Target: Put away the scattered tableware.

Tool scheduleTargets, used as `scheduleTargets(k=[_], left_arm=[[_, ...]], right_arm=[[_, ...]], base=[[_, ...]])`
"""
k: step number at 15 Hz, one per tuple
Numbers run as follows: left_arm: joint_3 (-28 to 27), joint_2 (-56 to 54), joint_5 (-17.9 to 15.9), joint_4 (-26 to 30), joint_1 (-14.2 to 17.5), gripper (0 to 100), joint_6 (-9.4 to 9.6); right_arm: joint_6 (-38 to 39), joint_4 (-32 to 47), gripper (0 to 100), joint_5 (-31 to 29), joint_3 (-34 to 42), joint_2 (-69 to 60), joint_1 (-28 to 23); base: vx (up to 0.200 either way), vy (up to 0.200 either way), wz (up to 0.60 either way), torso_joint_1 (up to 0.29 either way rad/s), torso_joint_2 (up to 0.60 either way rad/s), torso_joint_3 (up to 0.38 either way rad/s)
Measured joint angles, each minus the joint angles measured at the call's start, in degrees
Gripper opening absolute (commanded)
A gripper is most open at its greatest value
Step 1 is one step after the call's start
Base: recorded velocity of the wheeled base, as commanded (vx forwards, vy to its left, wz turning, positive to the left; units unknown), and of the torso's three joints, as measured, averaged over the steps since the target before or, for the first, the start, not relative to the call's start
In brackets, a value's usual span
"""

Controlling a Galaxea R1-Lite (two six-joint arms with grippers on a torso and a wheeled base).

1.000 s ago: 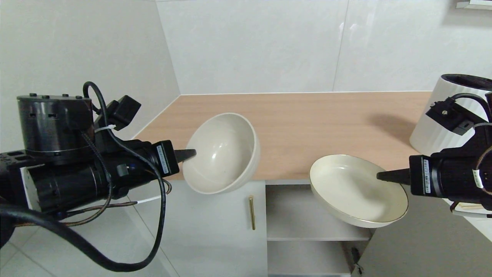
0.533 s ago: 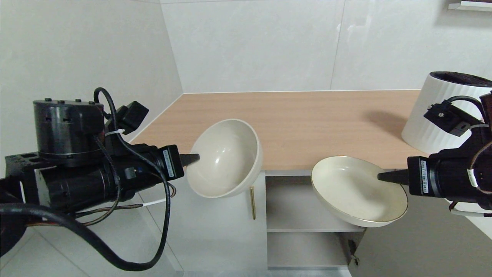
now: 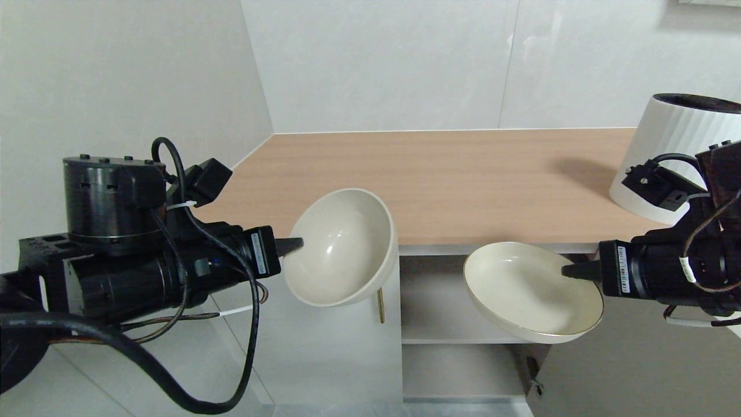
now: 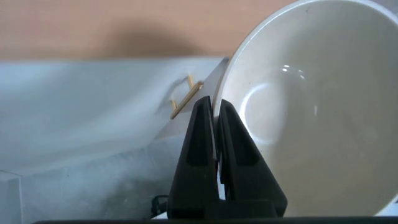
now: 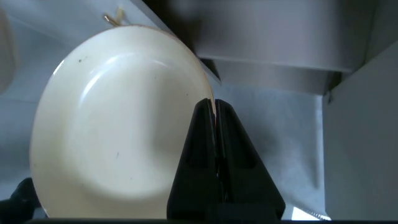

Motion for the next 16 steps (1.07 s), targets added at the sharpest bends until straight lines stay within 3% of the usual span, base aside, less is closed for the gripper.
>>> scheduleTargets(k=[12,16], left_arm=[[0.2,0.2,0.0,0.0,-0.3,0,0.1],[0.3,0.2,0.0,0.1,-0.4,0,0.07]], right_arm=[[-0.1,-0.1,0,0.0,0.0,1.1,0.0],[-0.1,-0.1,0,0.0,0.0,1.3,0.0]], base=[[0.0,0.0,0.0,-0.173,0.45,0.278],[0.0,0.0,0.0,-0.033,0.11,0.065]])
